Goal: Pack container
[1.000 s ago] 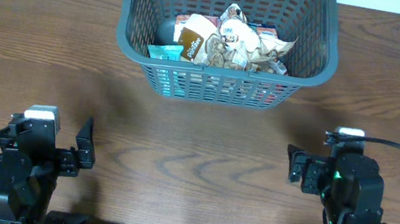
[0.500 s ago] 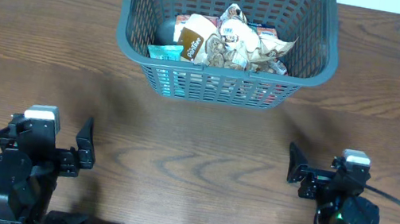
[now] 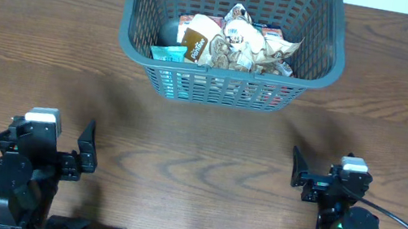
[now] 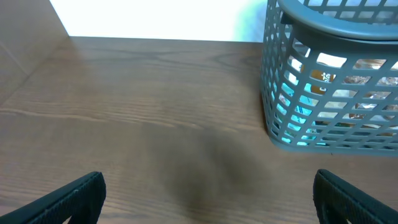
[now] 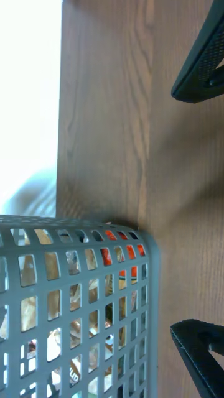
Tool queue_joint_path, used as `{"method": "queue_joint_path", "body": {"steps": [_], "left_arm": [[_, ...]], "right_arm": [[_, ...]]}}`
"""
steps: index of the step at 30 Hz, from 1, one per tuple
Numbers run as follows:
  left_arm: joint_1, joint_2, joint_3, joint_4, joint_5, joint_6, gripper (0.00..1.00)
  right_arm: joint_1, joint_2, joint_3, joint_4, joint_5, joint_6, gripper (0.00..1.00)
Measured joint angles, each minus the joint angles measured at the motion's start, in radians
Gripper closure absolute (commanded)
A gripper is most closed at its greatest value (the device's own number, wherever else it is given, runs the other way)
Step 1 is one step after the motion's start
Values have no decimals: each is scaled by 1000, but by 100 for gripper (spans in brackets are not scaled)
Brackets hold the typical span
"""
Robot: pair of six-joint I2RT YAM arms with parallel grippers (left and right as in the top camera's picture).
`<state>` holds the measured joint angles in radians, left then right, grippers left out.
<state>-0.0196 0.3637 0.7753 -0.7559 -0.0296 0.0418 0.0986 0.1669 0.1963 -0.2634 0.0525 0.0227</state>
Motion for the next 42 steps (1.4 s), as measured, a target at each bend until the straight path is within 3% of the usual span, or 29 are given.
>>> {"method": "queue_joint_path", "body": {"steps": [13, 42], "left_arm": [[0, 0, 0, 0, 0, 0, 1], [0, 0, 0, 0, 0, 0, 1]], "right_arm": [[-27, -145, -112, 0, -55, -34, 1], [-32, -152, -112, 0, -38, -41, 1]]}}
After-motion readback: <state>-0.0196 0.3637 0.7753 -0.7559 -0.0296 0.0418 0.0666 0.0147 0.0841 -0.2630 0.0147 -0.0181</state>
